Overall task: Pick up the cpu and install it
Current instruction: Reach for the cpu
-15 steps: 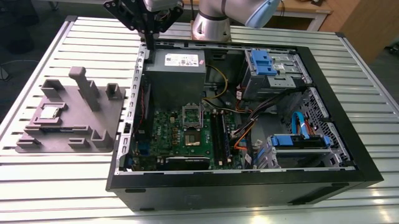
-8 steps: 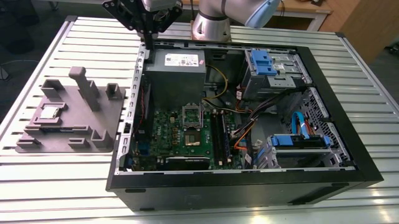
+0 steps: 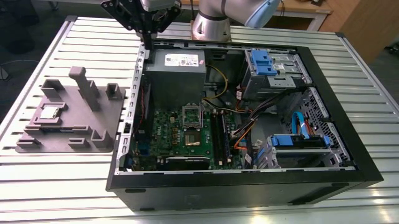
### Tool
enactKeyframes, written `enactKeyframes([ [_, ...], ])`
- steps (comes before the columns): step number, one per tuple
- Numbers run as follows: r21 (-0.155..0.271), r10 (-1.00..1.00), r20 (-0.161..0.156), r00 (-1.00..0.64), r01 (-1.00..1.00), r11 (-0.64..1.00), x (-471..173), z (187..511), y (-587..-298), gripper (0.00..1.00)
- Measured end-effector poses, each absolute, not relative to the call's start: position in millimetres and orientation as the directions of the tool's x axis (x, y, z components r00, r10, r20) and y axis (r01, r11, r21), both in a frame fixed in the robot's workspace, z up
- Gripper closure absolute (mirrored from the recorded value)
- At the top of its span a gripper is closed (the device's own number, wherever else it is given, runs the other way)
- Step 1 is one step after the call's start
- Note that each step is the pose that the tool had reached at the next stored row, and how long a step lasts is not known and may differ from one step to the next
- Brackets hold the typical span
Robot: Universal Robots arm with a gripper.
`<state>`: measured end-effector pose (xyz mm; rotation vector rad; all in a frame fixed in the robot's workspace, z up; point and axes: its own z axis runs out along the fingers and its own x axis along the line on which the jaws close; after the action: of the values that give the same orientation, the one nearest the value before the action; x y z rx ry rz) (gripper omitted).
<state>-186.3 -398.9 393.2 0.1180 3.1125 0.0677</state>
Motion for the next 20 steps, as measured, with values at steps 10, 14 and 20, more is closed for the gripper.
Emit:
enactKeyframes([
  [10, 0.044, 0.076, -0.025, -0.997, 0.075, 0.996, -189.0, 393.2, -398.9, 0.9],
  [14, 0.044, 0.076, -0.024, -0.997, 0.075, 0.996, -190.0, 393.2, -398.9, 0.9],
  [20, 0.044, 0.076, -0.024, -0.997, 0.075, 0.996, -191.6, 393.2, -398.9, 0.9],
])
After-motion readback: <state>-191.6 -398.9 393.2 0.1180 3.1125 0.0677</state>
